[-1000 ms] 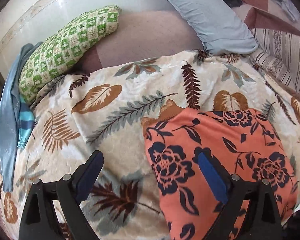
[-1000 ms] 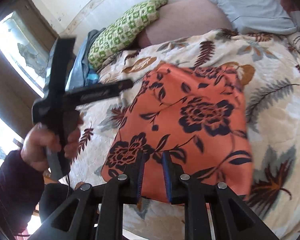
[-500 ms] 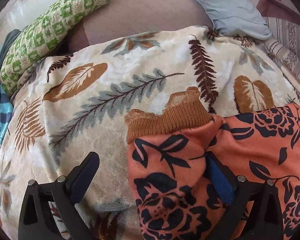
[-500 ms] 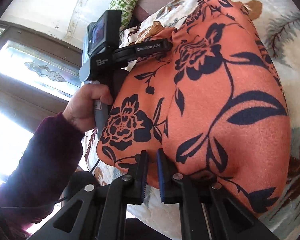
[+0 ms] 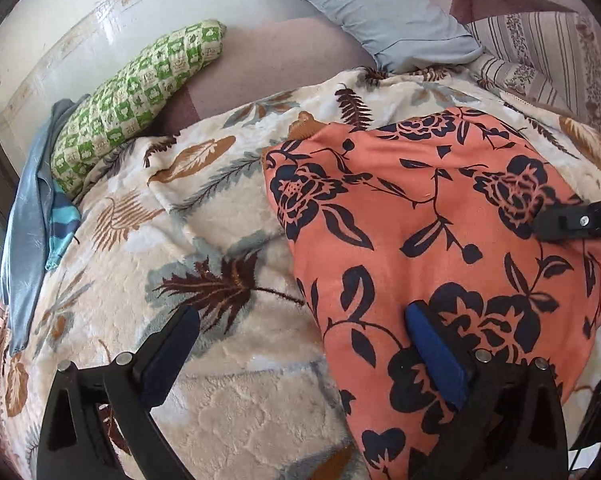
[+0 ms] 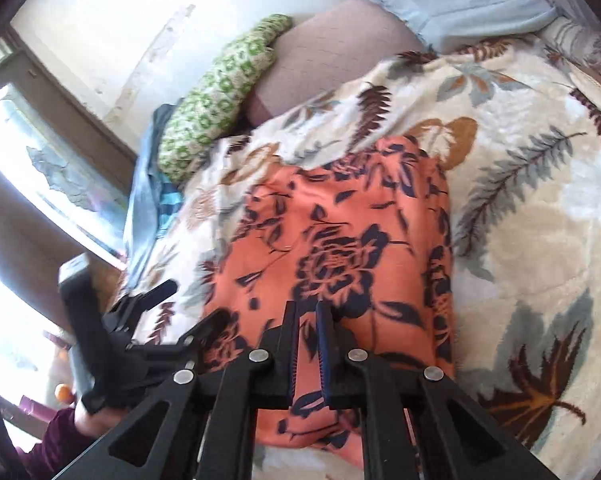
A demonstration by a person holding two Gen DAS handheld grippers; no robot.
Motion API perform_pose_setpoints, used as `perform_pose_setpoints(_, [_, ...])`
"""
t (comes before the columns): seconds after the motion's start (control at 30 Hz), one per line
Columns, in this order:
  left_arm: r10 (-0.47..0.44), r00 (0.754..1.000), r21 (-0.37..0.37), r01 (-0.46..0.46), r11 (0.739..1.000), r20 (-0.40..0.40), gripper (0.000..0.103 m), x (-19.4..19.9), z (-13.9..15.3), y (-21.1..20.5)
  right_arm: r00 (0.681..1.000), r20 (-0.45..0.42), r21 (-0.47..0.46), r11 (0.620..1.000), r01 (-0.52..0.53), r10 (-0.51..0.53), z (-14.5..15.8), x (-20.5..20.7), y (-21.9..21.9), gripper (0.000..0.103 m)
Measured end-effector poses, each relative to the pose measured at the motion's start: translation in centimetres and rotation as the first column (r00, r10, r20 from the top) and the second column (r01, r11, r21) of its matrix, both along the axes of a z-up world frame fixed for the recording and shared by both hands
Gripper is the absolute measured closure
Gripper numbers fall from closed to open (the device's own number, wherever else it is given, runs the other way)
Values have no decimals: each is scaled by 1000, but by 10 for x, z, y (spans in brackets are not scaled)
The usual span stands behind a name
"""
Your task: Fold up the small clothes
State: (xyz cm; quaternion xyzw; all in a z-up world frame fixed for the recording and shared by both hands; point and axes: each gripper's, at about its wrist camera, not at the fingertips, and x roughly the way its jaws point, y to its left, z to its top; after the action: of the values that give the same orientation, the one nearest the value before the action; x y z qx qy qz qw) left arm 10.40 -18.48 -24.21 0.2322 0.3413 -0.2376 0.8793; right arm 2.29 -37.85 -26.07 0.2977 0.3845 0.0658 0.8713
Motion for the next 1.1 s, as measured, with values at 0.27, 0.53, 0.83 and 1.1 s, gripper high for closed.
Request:
perform_pose_setpoints(0.27, [36, 995, -76, -43, 996, -91, 0, 7, 1, 11, 997, -65, 105, 994, 35, -28, -32, 23, -16, 92])
perform_pose_setpoints(0.53, [105, 989, -79, -113, 990, -102, 0, -5, 14, 20, 996, 44, -36, 996, 83, -82, 10, 2, 4, 92])
perform_pose_setpoints(0.83, [75, 992, -73, -82, 994, -98, 0, 0, 6, 12, 994, -51, -59, 994, 96, -99, -14, 17, 2, 92])
perform_pose_setpoints(1.1, [63, 994, -69, -70, 995, -89, 0, 3, 2, 8, 996, -57, -82, 995, 63, -68, -18, 24, 4, 92])
